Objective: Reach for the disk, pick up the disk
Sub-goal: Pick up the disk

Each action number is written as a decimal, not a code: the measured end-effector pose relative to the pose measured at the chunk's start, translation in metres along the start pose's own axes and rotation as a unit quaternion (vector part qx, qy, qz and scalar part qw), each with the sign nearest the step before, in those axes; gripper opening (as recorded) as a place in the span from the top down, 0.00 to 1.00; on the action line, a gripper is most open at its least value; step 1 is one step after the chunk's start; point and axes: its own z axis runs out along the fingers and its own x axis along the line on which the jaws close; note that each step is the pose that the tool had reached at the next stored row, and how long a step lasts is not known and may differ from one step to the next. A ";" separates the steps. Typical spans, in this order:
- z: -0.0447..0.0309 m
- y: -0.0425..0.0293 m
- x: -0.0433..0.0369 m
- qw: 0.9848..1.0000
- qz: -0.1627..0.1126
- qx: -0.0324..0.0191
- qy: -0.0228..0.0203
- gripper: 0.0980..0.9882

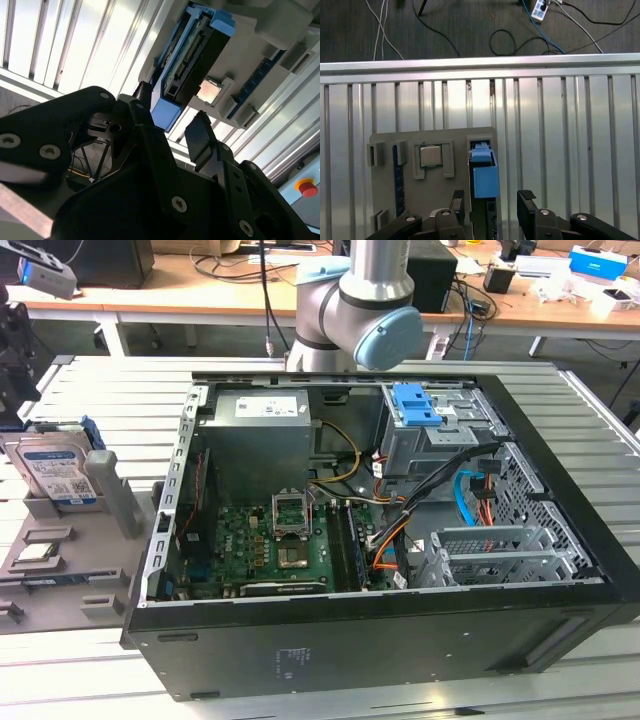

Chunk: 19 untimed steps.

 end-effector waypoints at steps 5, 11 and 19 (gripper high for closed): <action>0.0021 -0.0001 -0.0001 1.000 0.000 0.000 0.000 0.50; 0.0075 -0.0003 -0.0006 1.000 0.000 0.000 0.000 0.50; 0.0185 0.0005 -0.0003 1.000 -0.006 0.000 0.000 0.50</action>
